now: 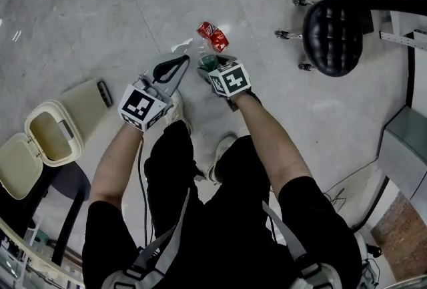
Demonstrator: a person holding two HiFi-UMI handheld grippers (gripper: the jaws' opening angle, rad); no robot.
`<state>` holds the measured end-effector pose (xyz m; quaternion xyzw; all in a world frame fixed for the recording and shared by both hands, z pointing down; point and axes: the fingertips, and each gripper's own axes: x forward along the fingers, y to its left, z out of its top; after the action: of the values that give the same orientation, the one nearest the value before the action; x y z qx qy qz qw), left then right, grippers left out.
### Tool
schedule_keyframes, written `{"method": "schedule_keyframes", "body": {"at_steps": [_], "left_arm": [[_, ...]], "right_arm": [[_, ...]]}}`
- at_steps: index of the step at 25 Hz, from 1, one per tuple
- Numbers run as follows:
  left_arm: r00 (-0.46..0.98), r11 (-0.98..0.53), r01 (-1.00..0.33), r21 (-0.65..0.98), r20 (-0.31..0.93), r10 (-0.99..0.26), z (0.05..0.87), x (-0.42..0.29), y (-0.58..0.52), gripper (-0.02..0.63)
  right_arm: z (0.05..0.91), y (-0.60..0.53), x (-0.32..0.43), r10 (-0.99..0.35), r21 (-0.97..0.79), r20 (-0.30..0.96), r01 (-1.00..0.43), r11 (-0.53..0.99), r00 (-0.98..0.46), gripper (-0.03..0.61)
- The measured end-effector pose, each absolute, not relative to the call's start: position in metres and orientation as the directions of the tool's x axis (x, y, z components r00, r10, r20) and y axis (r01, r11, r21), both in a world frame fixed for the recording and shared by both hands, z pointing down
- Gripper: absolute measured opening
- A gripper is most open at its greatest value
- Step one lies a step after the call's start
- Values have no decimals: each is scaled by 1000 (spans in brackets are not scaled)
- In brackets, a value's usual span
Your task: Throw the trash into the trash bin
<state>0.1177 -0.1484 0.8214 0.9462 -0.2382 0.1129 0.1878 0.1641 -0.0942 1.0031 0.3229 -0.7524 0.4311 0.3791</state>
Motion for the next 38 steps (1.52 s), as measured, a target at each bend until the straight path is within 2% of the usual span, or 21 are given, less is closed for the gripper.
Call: {"method": "schedule_keyframes", "body": {"at_steps": [4,10,17,22,29,34,38], "left_arm": [[865,-808,-486,333,315,-390,726,129,-144,2],[836,-753,-549,363,262,-483,570,112,-159,2],[797,-667,-591,454,197,-571,422,73,-141,2],[799,-719,-593,364,151,-582,342,62,-164,2],[713,-685,-692,225,67,-698,248,9,-190,2],[585,-574,-803,159,29,-810,212,-22,-166,2],[438,-433,-887,161,-2,-899,193,-48,-124,2]], "right_arm": [[904,-85,190,-157,-415,850,-823,387,-503,310],[718,-102,220,-296,-460,776,-821,338,-557,310],[537,-110,224,-336,-594,706,-780,199,-623,310],[447,-156,207,-399,-561,659,-770,303,-637,310],[332,-195,142,-495,-552,441,-661,509,-749,310],[286,-197,99,-415,-559,303,-513,652,-858,310],[265,-179,72,-297,-549,264,-396,736,-918,309]]}}
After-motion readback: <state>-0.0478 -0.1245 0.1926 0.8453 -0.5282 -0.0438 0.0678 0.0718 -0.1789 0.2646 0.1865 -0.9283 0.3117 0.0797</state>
